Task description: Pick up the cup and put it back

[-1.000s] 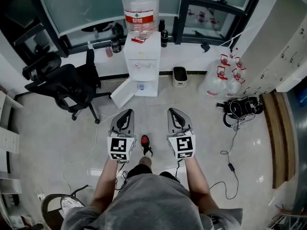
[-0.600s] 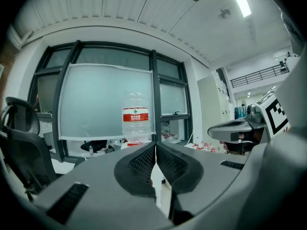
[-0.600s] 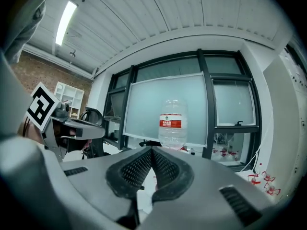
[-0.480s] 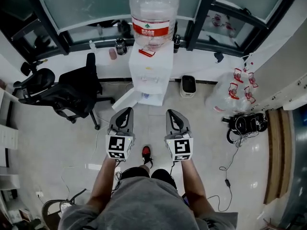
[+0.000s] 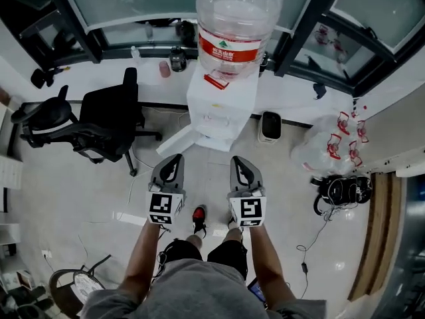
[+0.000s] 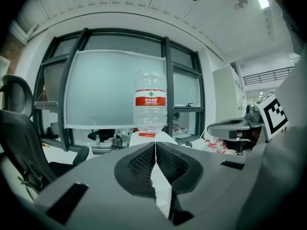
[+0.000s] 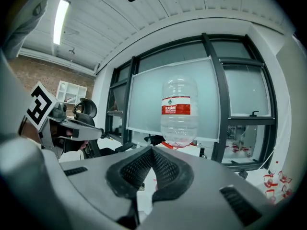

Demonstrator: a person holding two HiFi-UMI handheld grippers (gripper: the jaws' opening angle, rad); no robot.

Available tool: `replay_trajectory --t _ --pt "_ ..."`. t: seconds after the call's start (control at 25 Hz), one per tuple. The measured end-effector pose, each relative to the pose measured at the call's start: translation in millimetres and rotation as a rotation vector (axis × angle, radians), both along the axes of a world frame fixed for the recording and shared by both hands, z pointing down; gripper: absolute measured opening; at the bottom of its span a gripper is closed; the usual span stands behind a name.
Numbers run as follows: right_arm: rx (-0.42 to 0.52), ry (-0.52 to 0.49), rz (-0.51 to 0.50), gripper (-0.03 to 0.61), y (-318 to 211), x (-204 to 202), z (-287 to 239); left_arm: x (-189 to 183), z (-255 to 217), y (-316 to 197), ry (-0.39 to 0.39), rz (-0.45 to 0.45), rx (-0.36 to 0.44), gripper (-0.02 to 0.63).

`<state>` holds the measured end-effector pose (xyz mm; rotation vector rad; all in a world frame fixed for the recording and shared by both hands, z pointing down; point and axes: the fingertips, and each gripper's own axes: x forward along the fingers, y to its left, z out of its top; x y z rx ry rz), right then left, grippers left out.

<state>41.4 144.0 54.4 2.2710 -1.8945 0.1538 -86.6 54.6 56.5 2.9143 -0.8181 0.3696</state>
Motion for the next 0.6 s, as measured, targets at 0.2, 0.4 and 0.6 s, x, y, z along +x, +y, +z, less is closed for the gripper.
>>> replay_trajectory --t 0.2,0.4,0.6 --pt "-0.02 -0.028 -0.08 0.015 -47.7 17.2 38.0 13.7 39.0 -35.2 -0.014 -0.086 -0.025 0.025" --pt "-0.065 -0.08 -0.193 0.015 -86.1 23.3 102.9 24.6 95.9 -60.3 -0.032 -0.199 -0.056 0.025" --pt "-0.115 -0.07 -0.289 0.015 -121.8 21.7 184.5 35.4 170.2 -91.5 -0.034 -0.274 -0.082 0.025"
